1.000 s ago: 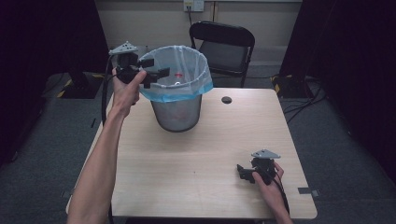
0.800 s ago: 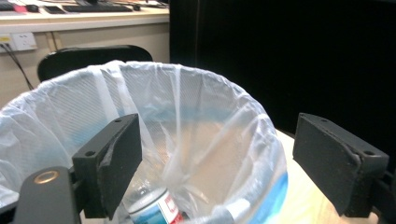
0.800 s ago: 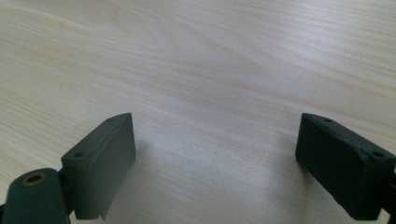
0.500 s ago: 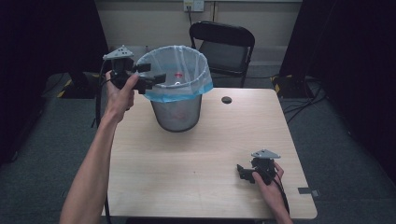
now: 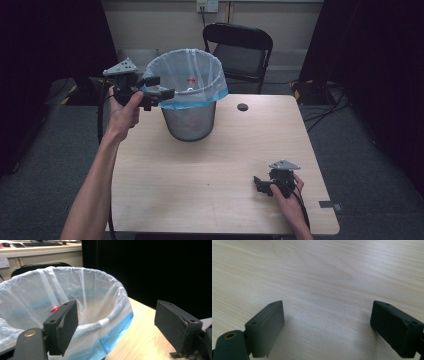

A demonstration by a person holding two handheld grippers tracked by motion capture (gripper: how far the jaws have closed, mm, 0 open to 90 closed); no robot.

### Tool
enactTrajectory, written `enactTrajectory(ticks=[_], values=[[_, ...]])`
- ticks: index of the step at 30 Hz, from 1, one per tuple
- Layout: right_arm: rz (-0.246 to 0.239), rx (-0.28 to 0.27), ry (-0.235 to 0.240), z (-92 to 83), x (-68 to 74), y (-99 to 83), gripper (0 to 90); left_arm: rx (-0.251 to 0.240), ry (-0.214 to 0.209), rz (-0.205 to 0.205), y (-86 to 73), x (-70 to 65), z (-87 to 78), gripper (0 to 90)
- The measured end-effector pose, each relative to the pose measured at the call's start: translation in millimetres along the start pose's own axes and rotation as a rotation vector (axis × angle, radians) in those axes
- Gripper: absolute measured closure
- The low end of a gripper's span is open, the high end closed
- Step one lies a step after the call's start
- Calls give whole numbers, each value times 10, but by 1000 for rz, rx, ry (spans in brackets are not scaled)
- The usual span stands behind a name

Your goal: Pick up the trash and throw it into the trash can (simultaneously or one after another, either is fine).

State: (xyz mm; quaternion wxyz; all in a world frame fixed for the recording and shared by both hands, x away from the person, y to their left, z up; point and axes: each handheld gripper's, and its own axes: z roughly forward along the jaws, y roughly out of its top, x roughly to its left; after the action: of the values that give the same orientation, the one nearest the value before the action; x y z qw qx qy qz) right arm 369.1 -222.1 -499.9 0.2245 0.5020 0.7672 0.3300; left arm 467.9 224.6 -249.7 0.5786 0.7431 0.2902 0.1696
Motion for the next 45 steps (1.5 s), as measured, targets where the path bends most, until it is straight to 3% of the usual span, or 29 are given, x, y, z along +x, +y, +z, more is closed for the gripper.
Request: enactTrajectory(ticks=[11, 15, 21, 28, 32, 45], values=[[0, 0, 0, 0, 0, 0, 113, 4, -35, 26, -71, -187, -103, 192], [0, 0, 0, 0, 0, 0, 113, -19, -54, 38, -108, -281, -159, 207], [0, 0, 0, 0, 0, 0, 113, -25, -55, 46, -183, -340, -206, 208], [0, 0, 0, 0, 0, 0, 113, -4, -22, 63, -369, -417, -246, 202], [0, 0, 0, 0, 0, 0, 113, -13, -32, 60, -477, -483, -268, 193], [0, 0, 0, 0, 0, 0, 113, 60, -47, 89, -815, -628, -273, 183]])
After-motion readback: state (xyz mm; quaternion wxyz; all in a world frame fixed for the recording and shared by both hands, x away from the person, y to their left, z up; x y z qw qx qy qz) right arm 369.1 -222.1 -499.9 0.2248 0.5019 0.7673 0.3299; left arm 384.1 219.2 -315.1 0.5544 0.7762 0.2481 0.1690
